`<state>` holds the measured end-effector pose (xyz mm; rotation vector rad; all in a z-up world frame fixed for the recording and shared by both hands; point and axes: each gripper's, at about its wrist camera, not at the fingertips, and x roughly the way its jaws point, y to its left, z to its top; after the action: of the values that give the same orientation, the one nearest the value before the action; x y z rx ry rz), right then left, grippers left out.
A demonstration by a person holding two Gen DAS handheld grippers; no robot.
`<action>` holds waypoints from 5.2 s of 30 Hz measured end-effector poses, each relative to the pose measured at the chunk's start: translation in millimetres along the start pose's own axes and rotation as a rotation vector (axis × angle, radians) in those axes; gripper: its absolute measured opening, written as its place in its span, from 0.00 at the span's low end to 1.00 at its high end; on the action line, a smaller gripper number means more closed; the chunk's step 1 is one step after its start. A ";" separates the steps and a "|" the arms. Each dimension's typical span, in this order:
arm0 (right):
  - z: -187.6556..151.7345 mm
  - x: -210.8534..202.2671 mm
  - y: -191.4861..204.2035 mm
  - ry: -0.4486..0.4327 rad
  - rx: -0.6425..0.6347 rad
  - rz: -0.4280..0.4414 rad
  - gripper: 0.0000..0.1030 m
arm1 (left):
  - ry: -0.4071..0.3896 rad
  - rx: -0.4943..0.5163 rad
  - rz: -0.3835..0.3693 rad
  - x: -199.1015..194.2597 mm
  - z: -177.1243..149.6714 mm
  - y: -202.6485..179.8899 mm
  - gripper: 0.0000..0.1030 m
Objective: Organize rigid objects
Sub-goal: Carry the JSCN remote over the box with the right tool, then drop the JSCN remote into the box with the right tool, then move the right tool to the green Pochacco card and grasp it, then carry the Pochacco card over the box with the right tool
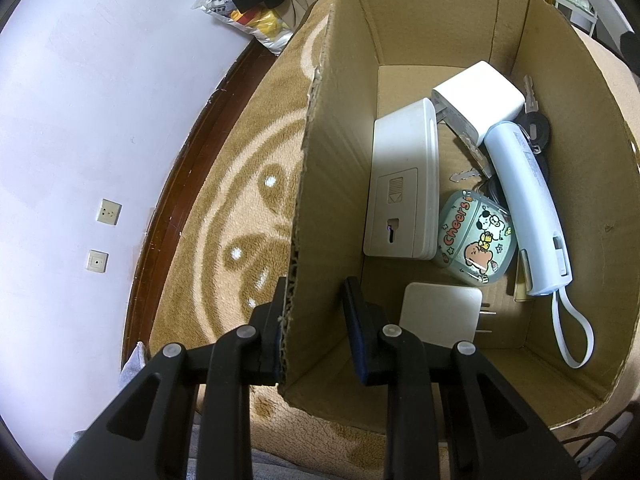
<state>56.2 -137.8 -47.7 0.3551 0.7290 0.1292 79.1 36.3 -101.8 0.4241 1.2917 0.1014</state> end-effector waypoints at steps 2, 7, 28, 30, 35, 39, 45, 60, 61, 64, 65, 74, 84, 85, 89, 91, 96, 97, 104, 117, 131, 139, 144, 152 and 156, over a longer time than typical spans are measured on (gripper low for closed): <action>-1.9 -0.4 4.0 0.004 -0.001 0.021 0.42 | 0.001 -0.002 -0.003 0.3 0.2 1.6 0.25; -8.4 3.4 14.0 0.025 -0.009 0.062 0.42 | 0.000 0.000 -0.001 0.9 0.5 2.6 0.25; -16.1 -6.2 30.9 -0.009 -0.064 0.024 0.42 | 0.012 -0.005 -0.004 4.5 3.7 -1.1 0.25; -12.7 -16.3 31.3 -0.038 -0.091 -0.010 0.43 | 0.015 -0.006 -0.002 5.6 4.1 -0.8 0.25; -3.5 -35.3 9.3 -0.087 -0.068 -0.078 0.70 | 0.013 -0.002 0.001 6.0 3.5 -1.3 0.25; 3.6 -47.1 -15.8 -0.134 -0.059 -0.182 0.87 | 0.017 -0.003 0.003 6.5 4.5 -2.2 0.25; 11.1 -57.4 -62.3 -0.155 -0.006 -0.326 1.00 | 0.018 0.001 0.006 7.4 6.2 -4.9 0.25; -9.6 -49.4 -158.7 -0.081 0.150 -0.490 1.00 | 0.025 -0.004 -0.015 12.0 9.2 2.9 0.25; -12.7 -45.4 -163.2 -0.070 0.158 -0.498 1.00 | 0.025 -0.003 -0.014 11.7 9.2 3.0 0.25; -21.5 -34.2 -176.6 -0.039 0.193 -0.521 1.00 | 0.023 0.000 -0.011 12.0 9.0 3.0 0.25; -26.1 -31.2 -181.4 -0.028 0.209 -0.527 1.00 | 0.023 0.001 -0.011 12.2 9.0 2.9 0.25; -42.0 -14.5 -194.8 0.047 0.203 -0.597 1.00 | 0.022 0.006 -0.006 11.4 8.0 0.2 0.25; -55.2 -6.7 -219.7 0.103 0.291 -0.609 0.91 | 0.018 0.013 0.001 9.4 6.4 -3.5 0.25; -56.5 -5.5 -222.1 0.111 0.303 -0.603 0.91 | 0.018 0.014 0.002 9.4 6.4 -3.8 0.25; -57.3 -4.7 -222.3 0.118 0.313 -0.591 0.89 | 0.018 0.015 0.004 8.6 5.9 -5.1 0.25; -58.5 -5.8 -221.4 0.110 0.320 -0.600 0.81 | 0.017 0.017 0.006 7.9 5.6 -6.1 0.26; -57.5 -11.3 -218.5 0.086 0.314 -0.602 0.58 | 0.017 0.018 0.007 7.7 5.2 -6.6 0.26; -56.4 -12.4 -217.5 0.077 0.312 -0.591 0.58 | 0.017 0.017 0.006 7.7 5.3 -6.8 0.26; -41.2 -13.5 -192.5 0.059 0.256 -0.564 0.57 | 0.017 0.018 0.007 8.1 5.1 -6.7 0.26; -13.2 -33.2 -120.1 -0.036 0.197 -0.317 0.57 | 0.016 0.019 0.010 7.7 5.1 -7.3 0.26; -20.4 -16.2 -8.5 -0.008 0.008 -0.082 0.57 | 0.015 0.022 0.013 6.4 4.7 -7.1 0.26; -27.6 -16.5 17.0 0.002 -0.053 -0.045 0.57 | 0.016 0.022 0.012 6.4 4.8 -6.9 0.26; -30.6 -16.1 26.5 0.011 -0.075 -0.029 0.57 | 0.016 0.021 0.013 6.3 4.7 -7.0 0.26; -36.7 -10.8 34.7 0.035 -0.099 -0.025 0.57 | 0.009 0.012 0.011 1.6 -0.7 -3.5 0.26; -40.2 -6.6 39.4 0.049 -0.122 -0.032 0.58 | -0.001 0.004 0.009 -2.8 -3.3 -2.4 0.26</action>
<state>24.5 -91.7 -57.1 0.2247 0.7715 0.1520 74.8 34.1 -100.8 0.4329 1.2894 0.1060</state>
